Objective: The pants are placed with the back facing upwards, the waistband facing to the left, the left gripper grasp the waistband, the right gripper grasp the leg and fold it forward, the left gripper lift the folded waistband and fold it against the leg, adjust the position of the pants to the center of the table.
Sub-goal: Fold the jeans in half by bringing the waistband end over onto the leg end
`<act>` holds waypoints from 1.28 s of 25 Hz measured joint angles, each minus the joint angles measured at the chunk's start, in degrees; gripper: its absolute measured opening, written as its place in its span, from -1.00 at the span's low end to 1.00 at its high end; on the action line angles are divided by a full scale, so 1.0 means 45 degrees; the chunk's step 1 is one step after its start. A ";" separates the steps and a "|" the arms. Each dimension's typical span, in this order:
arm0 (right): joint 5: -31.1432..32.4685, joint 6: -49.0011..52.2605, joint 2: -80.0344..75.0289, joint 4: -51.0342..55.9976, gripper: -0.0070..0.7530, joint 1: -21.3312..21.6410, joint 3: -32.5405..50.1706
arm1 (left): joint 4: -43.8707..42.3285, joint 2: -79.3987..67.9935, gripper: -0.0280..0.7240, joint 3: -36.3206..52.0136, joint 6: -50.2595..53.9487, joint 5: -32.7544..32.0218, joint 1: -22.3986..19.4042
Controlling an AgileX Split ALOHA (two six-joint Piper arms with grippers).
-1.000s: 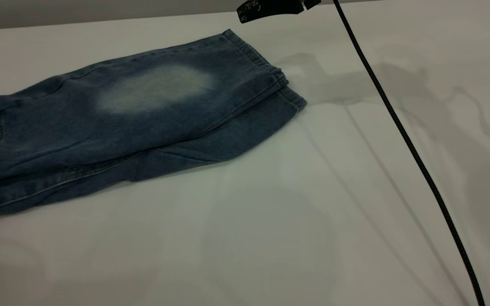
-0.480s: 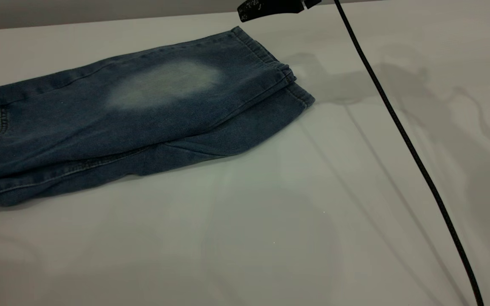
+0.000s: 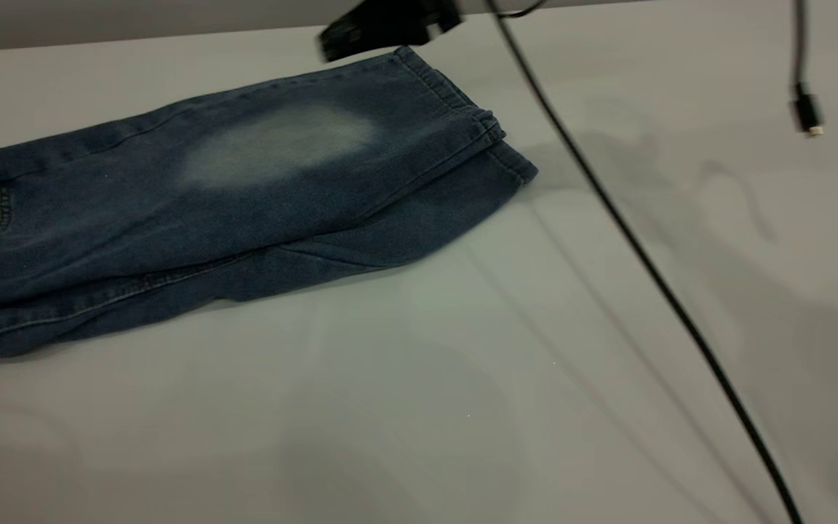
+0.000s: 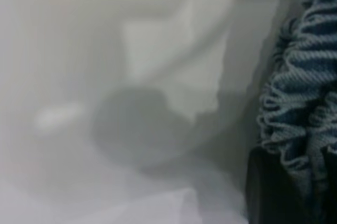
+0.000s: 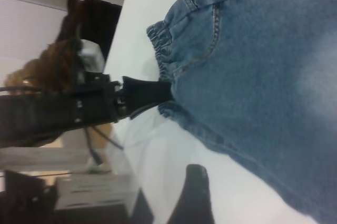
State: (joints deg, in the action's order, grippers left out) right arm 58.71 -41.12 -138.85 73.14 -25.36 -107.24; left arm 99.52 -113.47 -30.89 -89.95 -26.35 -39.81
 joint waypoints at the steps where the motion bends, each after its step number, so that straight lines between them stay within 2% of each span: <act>1: -0.0484 0.0000 0.0000 -0.0033 0.47 -0.0240 0.0000 | -0.0029 0.0213 -0.42 0.0019 0.0000 -0.0037 -0.0002; 9: -0.4042 0.0013 0.0000 -0.0654 0.47 -0.1844 0.0000 | 0.0031 0.2722 -0.44 0.0543 0.0000 -0.0750 -0.0002; 15: -0.5881 0.0026 -0.0044 -0.0877 0.47 -0.2231 -0.0012 | 0.0025 0.4590 -0.44 0.0741 0.0000 -0.1803 -0.0002; 19: -0.5572 0.0233 -0.0504 -0.0877 0.47 -0.2239 -0.0350 | 0.0067 0.5415 -0.44 0.0741 0.0000 -0.2469 0.0367; 25: -0.4337 0.1285 -0.1677 -0.1331 0.47 -0.2271 -0.1775 | 0.0093 0.5663 -0.45 0.0730 0.0011 -0.2386 0.2175; 32: -0.4173 0.1766 -0.2384 -0.1660 0.47 -0.2890 -0.2274 | 0.0078 0.6126 -0.45 0.0003 -0.0001 -0.2376 0.4004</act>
State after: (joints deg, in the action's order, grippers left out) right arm 39.93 -33.18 -149.57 65.67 -38.36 -117.47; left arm 99.87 -85.90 -30.87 -89.95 -37.04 -21.79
